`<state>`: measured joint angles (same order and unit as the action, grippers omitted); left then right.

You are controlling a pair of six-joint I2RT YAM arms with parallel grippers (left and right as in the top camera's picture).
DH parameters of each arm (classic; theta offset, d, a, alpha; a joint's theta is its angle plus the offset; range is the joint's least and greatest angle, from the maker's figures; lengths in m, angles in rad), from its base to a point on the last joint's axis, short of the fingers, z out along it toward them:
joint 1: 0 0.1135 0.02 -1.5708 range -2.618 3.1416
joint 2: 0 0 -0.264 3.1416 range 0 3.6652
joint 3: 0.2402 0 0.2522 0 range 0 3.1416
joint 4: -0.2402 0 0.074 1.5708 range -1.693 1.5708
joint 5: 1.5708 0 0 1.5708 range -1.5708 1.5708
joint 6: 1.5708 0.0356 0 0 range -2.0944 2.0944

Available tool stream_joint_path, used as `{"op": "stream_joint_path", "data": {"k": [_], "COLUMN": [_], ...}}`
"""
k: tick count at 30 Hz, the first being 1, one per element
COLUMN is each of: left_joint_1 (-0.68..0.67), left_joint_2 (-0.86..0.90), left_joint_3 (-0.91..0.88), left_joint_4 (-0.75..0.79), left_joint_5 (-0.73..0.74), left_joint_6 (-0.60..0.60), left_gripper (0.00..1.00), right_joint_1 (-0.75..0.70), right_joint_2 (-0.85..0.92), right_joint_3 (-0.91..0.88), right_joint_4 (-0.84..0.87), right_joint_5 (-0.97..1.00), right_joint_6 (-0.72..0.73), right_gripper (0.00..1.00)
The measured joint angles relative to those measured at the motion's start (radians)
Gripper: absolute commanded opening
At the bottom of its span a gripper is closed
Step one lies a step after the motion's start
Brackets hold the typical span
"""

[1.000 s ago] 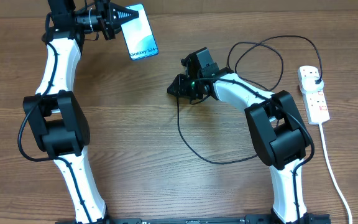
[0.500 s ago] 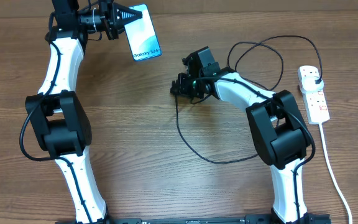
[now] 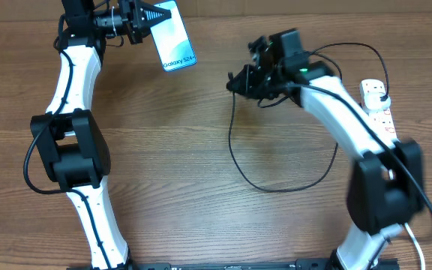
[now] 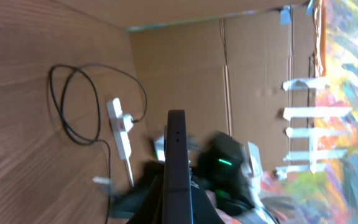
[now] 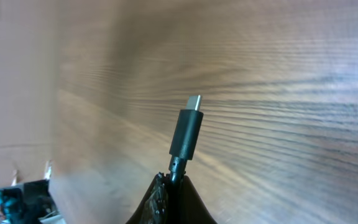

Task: Plug charger to phone and switch on socket
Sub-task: 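Lift the USB-C plug with right gripper toward the phone's bottom port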

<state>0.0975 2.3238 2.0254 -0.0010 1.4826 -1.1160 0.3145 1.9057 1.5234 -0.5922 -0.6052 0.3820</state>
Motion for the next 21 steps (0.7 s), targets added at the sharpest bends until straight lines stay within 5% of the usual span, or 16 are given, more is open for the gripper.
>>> {"op": "stream_joint_path", "data": {"k": [11, 21], "left_joint_1": [0.000, -0.029], "left_joint_2": [-0.093, -0.250], "left_joint_3": [0.000, 0.000], "left_joint_4": [-0.021, -0.370], "left_joint_5": [-0.077, -0.168], "left_joint_6": [-0.104, -0.045], "left_gripper": [0.04, 0.04], "right_joint_1": [0.000, -0.007], "right_joint_2": [-0.252, -0.530], "right_joint_3": [-0.005, -0.167], "right_joint_4": [-0.150, -0.153], "right_joint_5": [-0.019, -0.020], "right_joint_6": [-0.054, -0.061], "right_gripper": [0.04, 0.04]}}
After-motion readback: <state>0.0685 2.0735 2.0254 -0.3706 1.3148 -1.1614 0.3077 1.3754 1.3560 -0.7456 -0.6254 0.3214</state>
